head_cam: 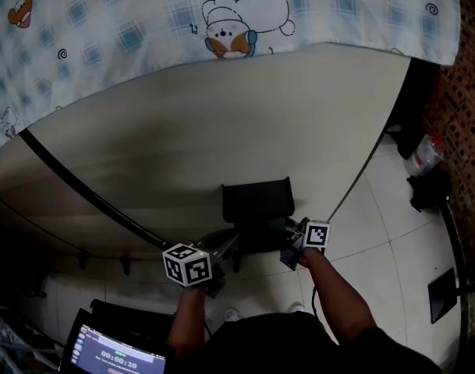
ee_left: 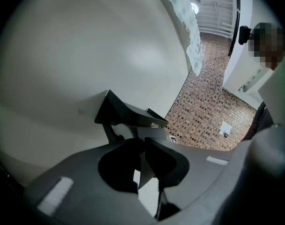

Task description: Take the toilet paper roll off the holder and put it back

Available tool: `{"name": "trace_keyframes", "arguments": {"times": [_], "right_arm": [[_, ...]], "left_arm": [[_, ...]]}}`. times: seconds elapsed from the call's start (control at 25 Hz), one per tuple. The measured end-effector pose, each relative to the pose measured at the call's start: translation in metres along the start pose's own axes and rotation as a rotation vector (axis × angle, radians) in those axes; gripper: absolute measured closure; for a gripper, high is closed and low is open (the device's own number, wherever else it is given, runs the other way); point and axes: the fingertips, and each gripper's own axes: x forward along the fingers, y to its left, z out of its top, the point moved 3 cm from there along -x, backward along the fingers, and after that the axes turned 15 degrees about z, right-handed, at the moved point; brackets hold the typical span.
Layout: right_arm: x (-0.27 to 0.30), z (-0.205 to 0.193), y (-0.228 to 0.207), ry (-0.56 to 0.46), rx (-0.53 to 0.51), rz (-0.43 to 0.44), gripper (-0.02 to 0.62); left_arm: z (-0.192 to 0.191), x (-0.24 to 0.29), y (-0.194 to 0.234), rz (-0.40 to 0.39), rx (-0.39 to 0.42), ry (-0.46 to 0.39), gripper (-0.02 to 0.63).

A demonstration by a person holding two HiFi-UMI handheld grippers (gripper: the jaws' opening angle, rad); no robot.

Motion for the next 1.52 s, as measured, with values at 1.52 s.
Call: {"name": "trace_keyframes", "arguments": {"times": [1.52], "right_arm": [[-0.084, 0.091, 0.132, -0.242, -0.692, -0.35, 0.266]], "left_arm": [[-0.012, 0.004, 0.02, 0.193, 0.141, -0.174, 0.543]]}}
